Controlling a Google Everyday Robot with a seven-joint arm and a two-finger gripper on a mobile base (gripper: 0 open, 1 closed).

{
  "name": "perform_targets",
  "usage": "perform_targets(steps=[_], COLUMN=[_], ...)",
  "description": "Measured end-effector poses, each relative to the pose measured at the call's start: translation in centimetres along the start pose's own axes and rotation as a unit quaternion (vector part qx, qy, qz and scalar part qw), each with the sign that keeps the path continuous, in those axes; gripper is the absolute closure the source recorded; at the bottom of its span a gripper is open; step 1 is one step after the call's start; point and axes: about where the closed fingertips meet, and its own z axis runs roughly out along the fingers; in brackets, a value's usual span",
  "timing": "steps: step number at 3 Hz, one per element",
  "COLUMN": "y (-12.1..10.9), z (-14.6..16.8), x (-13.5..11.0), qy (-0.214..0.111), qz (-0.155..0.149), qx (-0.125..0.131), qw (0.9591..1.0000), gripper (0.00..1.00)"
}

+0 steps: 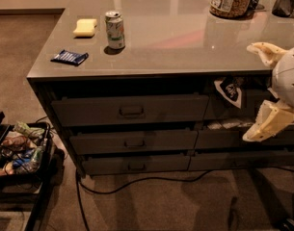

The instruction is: Open top drawer

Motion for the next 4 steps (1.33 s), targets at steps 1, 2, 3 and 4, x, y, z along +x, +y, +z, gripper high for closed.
perform_targets(steps=[1,2,3,4], y=[0.0,0.3,0.3,-0.6], z=[0.0,1.6,3.5,7.6], x=[0.0,-0.3,-0.9,-0.3], qy=[0.000,-0.010,-0.033,-0.037], qz=[0.000,-0.004,-0.012,0.001], qx=[0.000,0.004,0.020,0.021], qw=[1.0000,0.9999,0.9992,0.9991], gripper=[0.00,0.00,0.00,0.00])
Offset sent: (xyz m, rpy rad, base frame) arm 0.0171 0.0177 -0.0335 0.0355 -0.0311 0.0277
